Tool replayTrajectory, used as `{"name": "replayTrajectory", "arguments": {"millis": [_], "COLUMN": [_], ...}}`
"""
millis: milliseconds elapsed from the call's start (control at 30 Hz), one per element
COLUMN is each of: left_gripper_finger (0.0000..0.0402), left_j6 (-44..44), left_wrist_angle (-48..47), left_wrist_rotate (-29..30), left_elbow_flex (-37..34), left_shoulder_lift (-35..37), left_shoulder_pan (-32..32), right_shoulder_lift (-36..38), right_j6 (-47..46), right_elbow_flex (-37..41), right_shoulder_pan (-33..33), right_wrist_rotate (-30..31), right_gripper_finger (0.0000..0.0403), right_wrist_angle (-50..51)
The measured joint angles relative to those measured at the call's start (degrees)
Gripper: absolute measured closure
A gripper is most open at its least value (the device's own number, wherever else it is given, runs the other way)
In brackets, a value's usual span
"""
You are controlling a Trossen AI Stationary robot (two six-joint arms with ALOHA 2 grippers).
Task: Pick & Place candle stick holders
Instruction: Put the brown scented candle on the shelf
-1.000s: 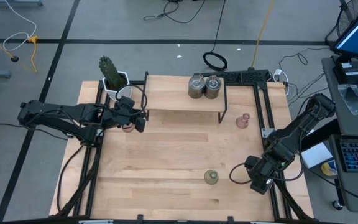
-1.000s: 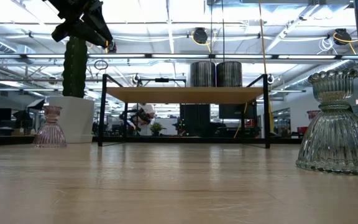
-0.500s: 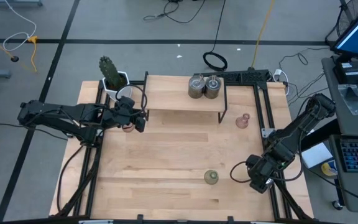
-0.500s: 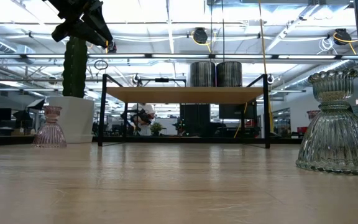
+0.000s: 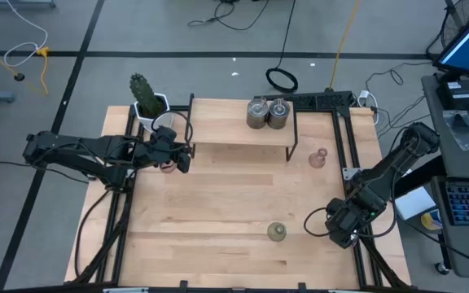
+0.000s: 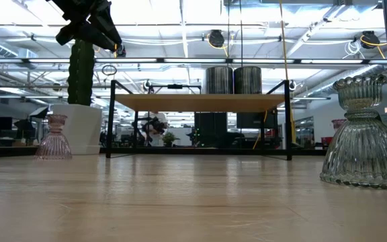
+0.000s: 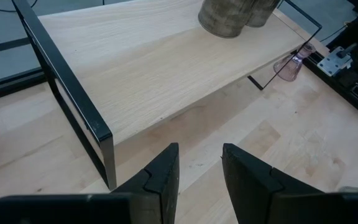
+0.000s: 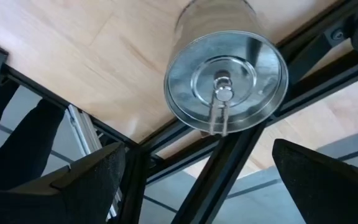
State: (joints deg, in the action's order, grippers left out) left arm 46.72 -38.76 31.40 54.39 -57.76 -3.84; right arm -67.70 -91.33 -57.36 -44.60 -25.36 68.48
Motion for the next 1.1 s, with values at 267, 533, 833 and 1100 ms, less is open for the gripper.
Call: {"name": "replayTrajectory", "arguments": {"millis": [267, 533, 833, 1100], "left_gripper_finger": [0.0279, 0.0279, 0.0279, 0.0279], "left_j6": [0.0, 0.0, 0.0, 0.0], "left_wrist_angle": [0.0, 0.0, 0.0, 0.0], "left_wrist_rotate": [0.0, 0.0, 0.0, 0.0], "left_elbow_flex": [0.0, 0.0, 0.0, 0.0], "left_shoulder_lift": [0.0, 0.0, 0.0, 0.0], "left_shoulder_pan": [0.0, 0.0, 0.0, 0.0], "right_shoulder_lift": [0.0, 0.0, 0.0, 1.4], "right_j6": [2.7, 3.4, 2.0, 2.6], "right_elbow_flex": [1.9, 5.5, 5.6, 5.6], "right_shoulder_pan": [0.0, -0.1, -0.1, -0.2], "right_wrist_rotate": [5.3, 7.4, 8.6, 8.9], "right_gripper_finger": [0.0003, 0.0003, 0.0003, 0.0003], "right_wrist_angle": [-0.2, -4.7, -4.9, -5.9]}}
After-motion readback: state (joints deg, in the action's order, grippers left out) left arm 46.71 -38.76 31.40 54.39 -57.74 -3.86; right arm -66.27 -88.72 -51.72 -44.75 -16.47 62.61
